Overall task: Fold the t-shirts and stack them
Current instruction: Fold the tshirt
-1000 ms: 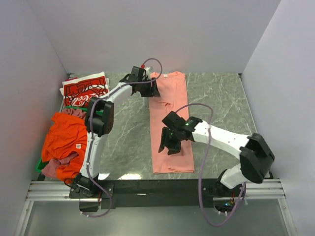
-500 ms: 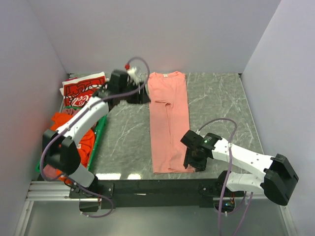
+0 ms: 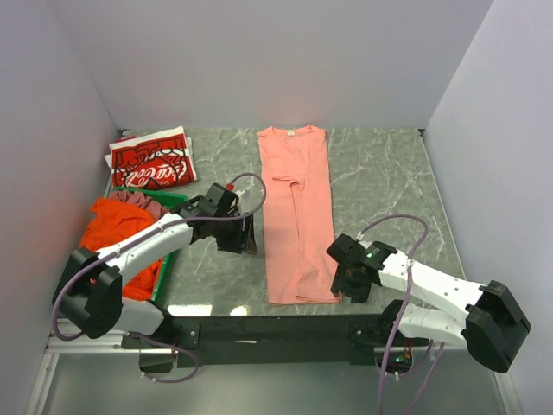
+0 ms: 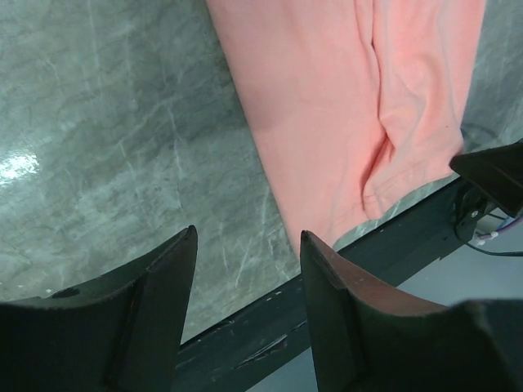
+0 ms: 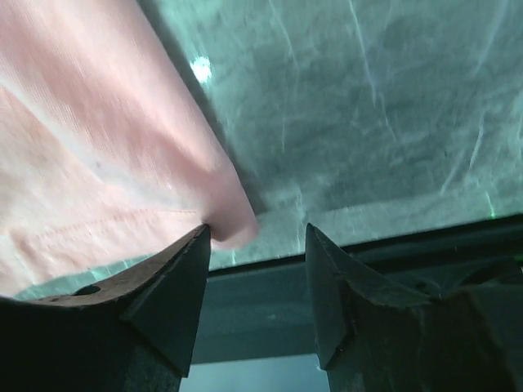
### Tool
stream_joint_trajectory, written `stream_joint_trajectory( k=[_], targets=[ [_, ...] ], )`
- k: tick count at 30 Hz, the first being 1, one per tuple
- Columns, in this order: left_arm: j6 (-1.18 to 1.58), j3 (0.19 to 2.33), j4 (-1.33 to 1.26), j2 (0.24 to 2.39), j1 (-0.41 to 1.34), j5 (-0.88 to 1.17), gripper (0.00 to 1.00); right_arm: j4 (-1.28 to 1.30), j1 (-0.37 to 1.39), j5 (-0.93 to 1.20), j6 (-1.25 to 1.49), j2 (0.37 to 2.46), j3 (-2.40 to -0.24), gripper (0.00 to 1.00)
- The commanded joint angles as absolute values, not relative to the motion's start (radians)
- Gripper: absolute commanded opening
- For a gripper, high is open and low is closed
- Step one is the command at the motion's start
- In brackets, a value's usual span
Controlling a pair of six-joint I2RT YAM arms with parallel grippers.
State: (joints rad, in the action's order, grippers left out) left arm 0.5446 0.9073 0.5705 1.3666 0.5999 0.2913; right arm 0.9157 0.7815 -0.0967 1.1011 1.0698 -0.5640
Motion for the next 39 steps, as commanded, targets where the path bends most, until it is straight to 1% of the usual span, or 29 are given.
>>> stream_joint_trajectory(
  k=[1, 9, 15, 18, 21, 24, 28, 30, 39],
  targets=[
    [0.586, 0.899, 0.546, 1.333, 0.618, 0.311, 0.59, 0.824, 0.747, -0.112, 1.074, 1.046, -0.545, 0.56],
    [0.626, 0.873, 0.542, 1.324, 0.661, 0.304, 0.59, 0.778, 0.733, -0.055, 1.058, 0.979, -0.486, 0.52],
    [0.653, 0.851, 0.502, 1.365, 0.721, 0.345, 0.60, 0.769, 0.730, -0.057, 1.063, 0.976, -0.427, 0.46],
    [0.673, 0.842, 0.474, 1.387, 0.758, 0.359, 0.60, 0.743, 0.724, -0.048, 1.060, 0.979, -0.402, 0.41],
    [0.690, 0.839, 0.459, 1.413, 0.790, 0.377, 0.60, 0.736, 0.723, -0.038, 1.054, 0.986, -0.391, 0.33],
    [0.709, 0.828, 0.445, 1.463, 0.816, 0.399, 0.60, 0.739, 0.719, -0.040, 1.039, 0.988, -0.396, 0.28],
    [0.744, 0.818, 0.449, 1.486, 0.842, 0.371, 0.56, 0.744, 0.719, -0.038, 1.029, 0.994, -0.406, 0.24],
    [0.765, 0.805, 0.446, 1.482, 0.847, 0.364, 0.54, 0.746, 0.721, -0.035, 1.028, 0.994, -0.410, 0.24],
    [0.778, 0.784, 0.410, 1.526, 0.868, 0.408, 0.51, 0.746, 0.718, -0.040, 1.026, 1.000, -0.439, 0.23]
  ],
)
